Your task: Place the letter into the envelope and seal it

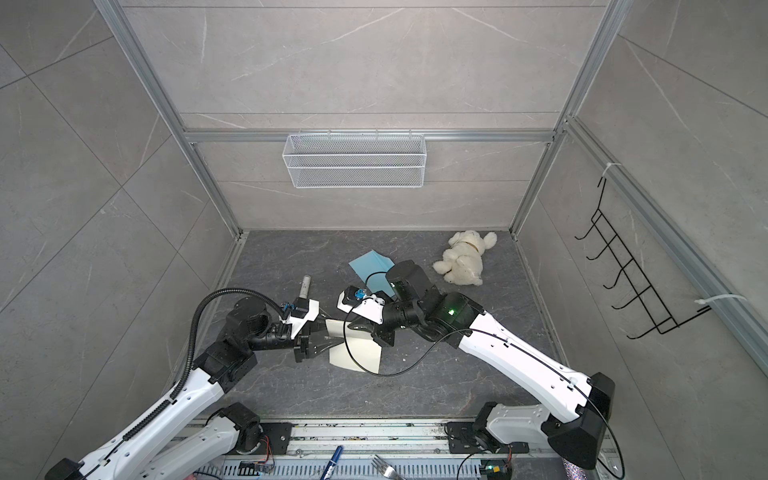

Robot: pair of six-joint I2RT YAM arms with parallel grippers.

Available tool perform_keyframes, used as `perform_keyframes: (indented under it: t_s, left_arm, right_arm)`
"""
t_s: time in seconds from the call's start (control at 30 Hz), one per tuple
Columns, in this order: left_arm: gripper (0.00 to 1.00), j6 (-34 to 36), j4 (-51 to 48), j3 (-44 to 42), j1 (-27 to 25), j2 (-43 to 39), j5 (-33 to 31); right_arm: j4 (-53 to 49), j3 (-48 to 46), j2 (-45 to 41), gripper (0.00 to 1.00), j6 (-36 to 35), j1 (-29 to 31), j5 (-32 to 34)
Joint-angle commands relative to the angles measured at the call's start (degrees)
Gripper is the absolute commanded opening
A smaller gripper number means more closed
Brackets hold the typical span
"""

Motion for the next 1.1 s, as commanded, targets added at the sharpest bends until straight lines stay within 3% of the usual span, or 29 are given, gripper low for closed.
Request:
perform_keyframes:
  t_s: [0.0, 0.17, 0.37, 0.6, 0.73, 1.07]
  left_arm:
    - [0.48, 2.95, -3.22, 1.71, -0.20, -1.20, -3.62]
    - [0.46, 5.13, -7.65, 4.04, 1.32, 0.76, -5.70]
    - [0.38, 2.55, -4.63, 5.31, 8.64, 5.18, 3.62]
    - [0.16, 0.17, -0.91, 6.24, 11.19, 11.69, 13.78]
    - [0.00, 0.05, -2.31, 7.29, 12.09, 13.80, 16.37]
    - [0.00, -3.40, 1.08, 6.82, 12.21, 14.23, 17.15]
  right_arm:
    - [2.87, 1.59, -1.27, 0.00, 1.07, 0.32, 1.00]
    - [3.77, 2.51, -0.91, 0.00, -0.46, 0.25, 1.48]
    - [5.21, 4.14, 0.10, 0.00, -2.93, 0.29, 3.65]
    - [9.86, 3.79, 1.25, 0.00, -4.56, 0.26, 6.14]
    - [12.54, 2.64, 1.01, 0.00, -4.51, 0.25, 7.82]
    - [13.49, 0.31, -1.42, 0.00, -4.95, 0.25, 10.01]
